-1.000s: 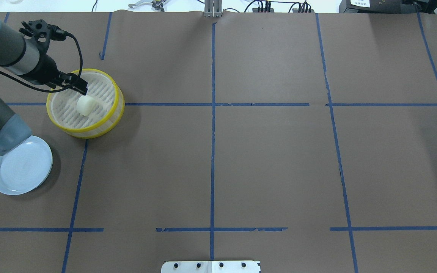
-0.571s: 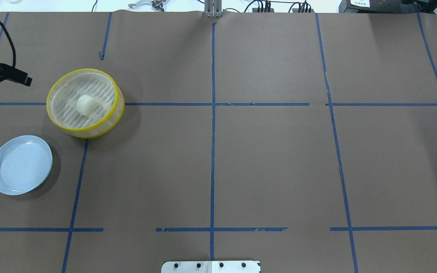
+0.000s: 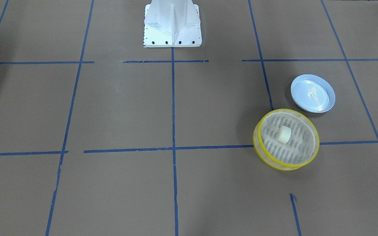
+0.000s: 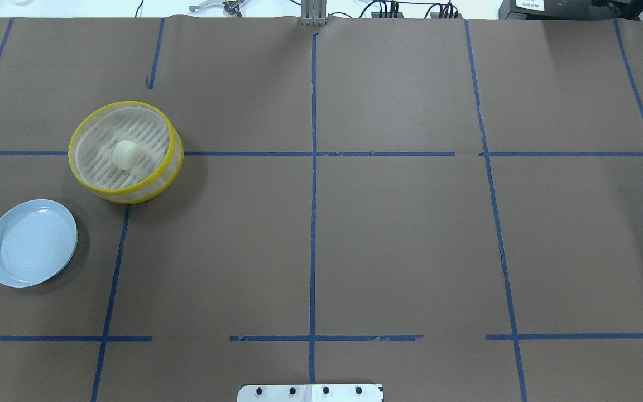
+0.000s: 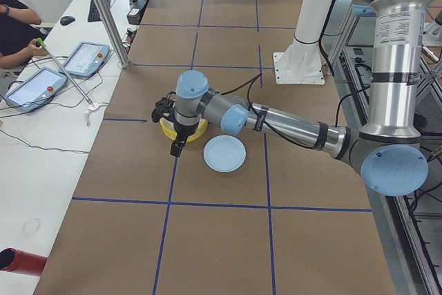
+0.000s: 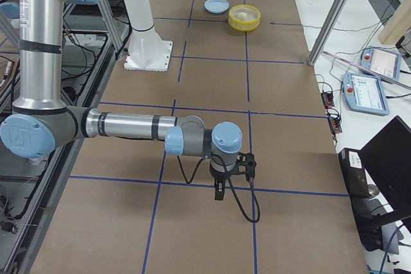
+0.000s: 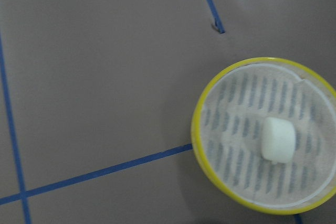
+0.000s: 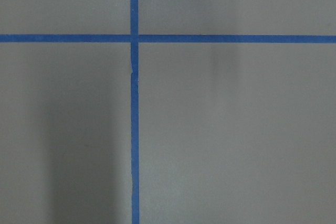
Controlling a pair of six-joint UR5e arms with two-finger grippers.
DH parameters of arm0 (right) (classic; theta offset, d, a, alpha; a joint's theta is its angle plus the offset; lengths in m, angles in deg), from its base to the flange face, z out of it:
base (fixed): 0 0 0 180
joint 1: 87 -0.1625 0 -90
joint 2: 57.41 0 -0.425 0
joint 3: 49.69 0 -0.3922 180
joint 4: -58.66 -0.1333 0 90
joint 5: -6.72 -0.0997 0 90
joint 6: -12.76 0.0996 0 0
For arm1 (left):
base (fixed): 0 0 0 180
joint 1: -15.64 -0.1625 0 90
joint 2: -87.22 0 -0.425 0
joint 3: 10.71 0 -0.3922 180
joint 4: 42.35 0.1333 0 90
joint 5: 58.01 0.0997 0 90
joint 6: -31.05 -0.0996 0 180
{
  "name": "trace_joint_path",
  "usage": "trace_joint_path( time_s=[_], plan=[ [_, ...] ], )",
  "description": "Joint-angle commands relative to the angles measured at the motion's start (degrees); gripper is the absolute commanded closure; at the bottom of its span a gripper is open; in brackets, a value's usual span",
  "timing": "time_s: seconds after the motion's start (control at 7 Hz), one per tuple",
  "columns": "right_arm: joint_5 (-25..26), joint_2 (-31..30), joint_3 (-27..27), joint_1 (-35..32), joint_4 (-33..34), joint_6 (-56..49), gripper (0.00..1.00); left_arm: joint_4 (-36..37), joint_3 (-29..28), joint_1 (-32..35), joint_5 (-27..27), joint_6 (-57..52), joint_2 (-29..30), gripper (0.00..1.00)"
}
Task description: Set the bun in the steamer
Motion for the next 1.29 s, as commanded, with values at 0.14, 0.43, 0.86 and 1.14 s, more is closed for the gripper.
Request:
trace_joint_path(
  time_s=[0.14,0.43,0.86,1.14],
  plan=[
    [0.00,-0.02,0.00,0.00,0.00,0.00,0.00,0.01,-8.98,8.93,-1.52,-10.86,-4.96,0.00],
    [0.00,0.07,0.00,0.00,0.00,0.00,0.00,0.18,-9.59,9.39,-5.04,-10.42,-7.79,0.00],
    [0.00,-0.02,0.00,0.00,0.00,0.00,0.00,4.37,-8.91,9.39,-4.87,-10.16,-7.80,0.00],
    [0.00,-0.02,0.00,0.00,0.00,0.00,0.00,9.92,-7.23,9.30,-4.43,-10.42,-7.53,0.00]
  ],
)
